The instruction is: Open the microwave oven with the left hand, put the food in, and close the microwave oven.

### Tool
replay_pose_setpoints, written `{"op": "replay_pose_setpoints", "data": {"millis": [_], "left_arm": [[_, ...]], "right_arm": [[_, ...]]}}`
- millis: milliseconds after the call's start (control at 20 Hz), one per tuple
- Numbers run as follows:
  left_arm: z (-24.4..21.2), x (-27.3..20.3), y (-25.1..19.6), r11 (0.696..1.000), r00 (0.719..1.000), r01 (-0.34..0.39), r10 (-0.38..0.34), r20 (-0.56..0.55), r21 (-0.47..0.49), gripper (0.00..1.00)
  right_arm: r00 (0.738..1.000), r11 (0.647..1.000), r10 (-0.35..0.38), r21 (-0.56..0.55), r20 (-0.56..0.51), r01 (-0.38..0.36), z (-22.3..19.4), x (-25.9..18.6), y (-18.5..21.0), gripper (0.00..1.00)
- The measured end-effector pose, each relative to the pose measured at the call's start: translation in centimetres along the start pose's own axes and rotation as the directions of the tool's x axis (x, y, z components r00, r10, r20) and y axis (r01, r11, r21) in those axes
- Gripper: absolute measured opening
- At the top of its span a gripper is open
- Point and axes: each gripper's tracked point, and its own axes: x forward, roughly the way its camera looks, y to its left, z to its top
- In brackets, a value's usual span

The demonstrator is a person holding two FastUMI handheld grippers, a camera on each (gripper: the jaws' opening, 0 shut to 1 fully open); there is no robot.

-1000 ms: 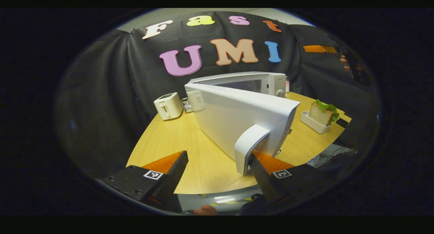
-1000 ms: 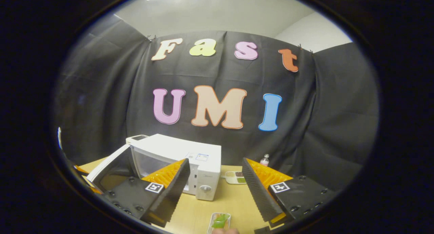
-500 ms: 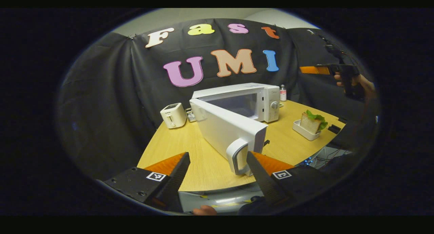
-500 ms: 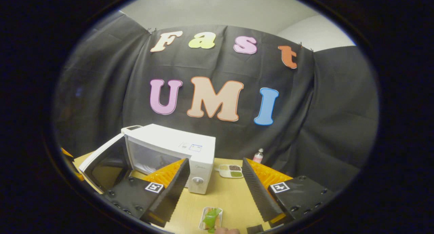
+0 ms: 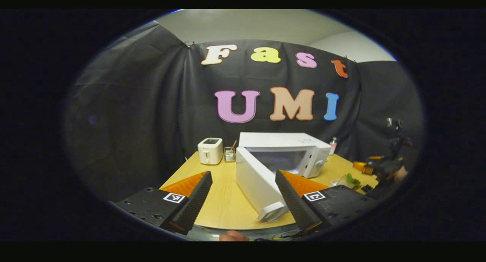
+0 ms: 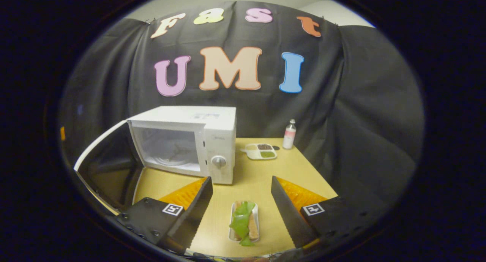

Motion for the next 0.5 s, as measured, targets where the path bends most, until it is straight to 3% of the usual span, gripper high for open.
{"op": "replay_pose_setpoints", "data": {"millis": [250, 500], "left_arm": [[5.8, 0.6, 0.4, 0.997, 0.988, -0.054, 0.044, 0.149, 0.061, 0.96], [8.3, 1.6, -0.9, 0.997, 0.977, -0.06, 0.051, 0.209, 0.038, 0.96]], "right_arm": [[0.993, 0.999, -0.022, -0.029, -0.119, 0.019, -6.5, 1.2, -0.6, 0.98], [0.979, 0.999, -0.04, -0.025, -0.202, 0.036, -10.6, 2.4, -1.0, 0.99]]}}
